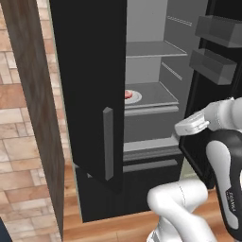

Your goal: Retrieve the steak from the fridge and place it on the saucepan with marinade on the stove.

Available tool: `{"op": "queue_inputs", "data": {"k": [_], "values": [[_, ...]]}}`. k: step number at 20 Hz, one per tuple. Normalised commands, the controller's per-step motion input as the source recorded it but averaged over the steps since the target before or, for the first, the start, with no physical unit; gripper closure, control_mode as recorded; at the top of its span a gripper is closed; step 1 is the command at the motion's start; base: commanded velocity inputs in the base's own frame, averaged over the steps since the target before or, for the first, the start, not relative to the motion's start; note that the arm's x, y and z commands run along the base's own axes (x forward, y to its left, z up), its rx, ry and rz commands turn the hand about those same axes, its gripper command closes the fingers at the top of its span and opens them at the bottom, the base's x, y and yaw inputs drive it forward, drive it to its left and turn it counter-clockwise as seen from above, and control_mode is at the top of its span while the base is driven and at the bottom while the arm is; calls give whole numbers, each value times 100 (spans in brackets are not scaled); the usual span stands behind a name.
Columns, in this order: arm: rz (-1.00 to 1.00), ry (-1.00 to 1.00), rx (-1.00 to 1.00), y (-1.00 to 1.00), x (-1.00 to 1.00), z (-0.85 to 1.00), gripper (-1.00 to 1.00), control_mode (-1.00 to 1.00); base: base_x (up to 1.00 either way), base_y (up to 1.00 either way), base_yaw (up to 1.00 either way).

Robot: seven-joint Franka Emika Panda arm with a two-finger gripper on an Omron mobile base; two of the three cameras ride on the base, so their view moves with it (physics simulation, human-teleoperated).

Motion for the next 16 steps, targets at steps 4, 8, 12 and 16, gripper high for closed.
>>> {"op": "queue_inputs", "data": {"k": [4,8,12,16], "values": [[2,-30,0,3,0,-10,-100,-100,0,0,0],[0,-25,0,0,14,-24,-100,-100,0,0,0],[0,-26,2,0,23,-54,-100,-100,0,0,0],[0,-13,1,17,21,-69,-100,-100,0,0,0]]}}
